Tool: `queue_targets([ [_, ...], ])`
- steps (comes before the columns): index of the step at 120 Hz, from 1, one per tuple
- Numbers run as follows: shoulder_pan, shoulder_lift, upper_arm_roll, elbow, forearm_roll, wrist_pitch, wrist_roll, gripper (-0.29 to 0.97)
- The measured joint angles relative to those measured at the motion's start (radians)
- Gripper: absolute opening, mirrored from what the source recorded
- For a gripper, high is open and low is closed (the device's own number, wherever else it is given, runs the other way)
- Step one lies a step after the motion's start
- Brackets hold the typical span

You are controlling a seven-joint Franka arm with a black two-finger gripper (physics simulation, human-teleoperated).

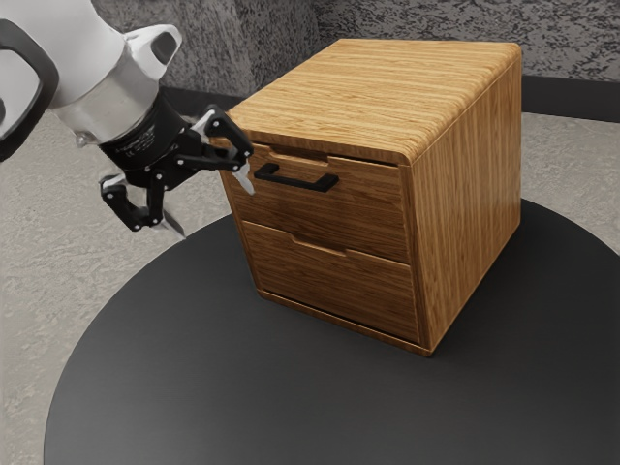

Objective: Pull the drawer handle with one arm to open the drawer

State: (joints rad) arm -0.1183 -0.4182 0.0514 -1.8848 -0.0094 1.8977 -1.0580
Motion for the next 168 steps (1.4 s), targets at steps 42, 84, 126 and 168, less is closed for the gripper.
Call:
queue_targets([
  [42,0.075,-0.152,-0.037,-0.277,-0.042,0.403,-0.212,0.68],
  [84,0.101,-0.084,-0.074,-0.332,-0.055,0.566,-0.357,0.67],
  [126,0.133,-0.049,-0.068,-0.332,-0.055,0.660,-0.434,0.68],
  [168,0.138,0.024,-0.081,-0.302,-0.056,0.715,-0.476,0.68],
])
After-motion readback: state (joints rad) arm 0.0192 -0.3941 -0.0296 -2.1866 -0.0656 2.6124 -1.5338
